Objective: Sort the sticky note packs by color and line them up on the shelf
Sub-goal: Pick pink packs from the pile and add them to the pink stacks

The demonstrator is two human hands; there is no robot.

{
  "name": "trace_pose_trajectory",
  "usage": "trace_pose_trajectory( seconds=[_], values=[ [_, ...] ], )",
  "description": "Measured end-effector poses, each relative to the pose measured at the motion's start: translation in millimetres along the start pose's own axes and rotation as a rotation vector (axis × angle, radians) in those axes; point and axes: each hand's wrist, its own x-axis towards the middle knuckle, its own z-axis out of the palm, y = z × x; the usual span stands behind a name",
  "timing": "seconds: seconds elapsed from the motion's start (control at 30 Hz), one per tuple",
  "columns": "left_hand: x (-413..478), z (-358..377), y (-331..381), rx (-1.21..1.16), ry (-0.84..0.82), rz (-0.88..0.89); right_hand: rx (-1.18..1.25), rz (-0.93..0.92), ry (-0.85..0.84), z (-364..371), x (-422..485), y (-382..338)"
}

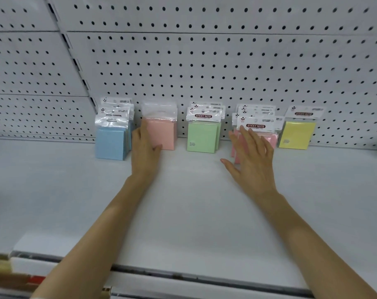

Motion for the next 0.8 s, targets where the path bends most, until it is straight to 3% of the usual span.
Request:
trace_pose_trajectory(
  seconds=[0.1, 0.27, 0.37, 0.47, 0.7, 0.8],
  values=[
    [-9, -4, 6, 0.026, -0.006, 0.027, 0.012, -0.004, -0.016, 0, 1, 1],
    [-31, -37, 5, 0.163, 0.105, 0.315, 0.027, -0.020, -0.030, 0, 1, 2],
    [-43, -68, -18, 0.158, 0.227, 0.115, 0.029, -0.025, -0.027, -1, 0, 1],
    [-48, -85, -41, 0.273, 0.070, -0.107, 0.032, -0.036, -0.055, -2, 1, 0],
    [-42, -79, -63, 0.546, -0.262, -0.084, 0.031, -0.032, -0.109, -4, 1, 0],
    [-32, -75, -63, 0.517, -0.306, -0.156, 0.026, -0.035, -0.134, -5, 1, 0]
  ],
)
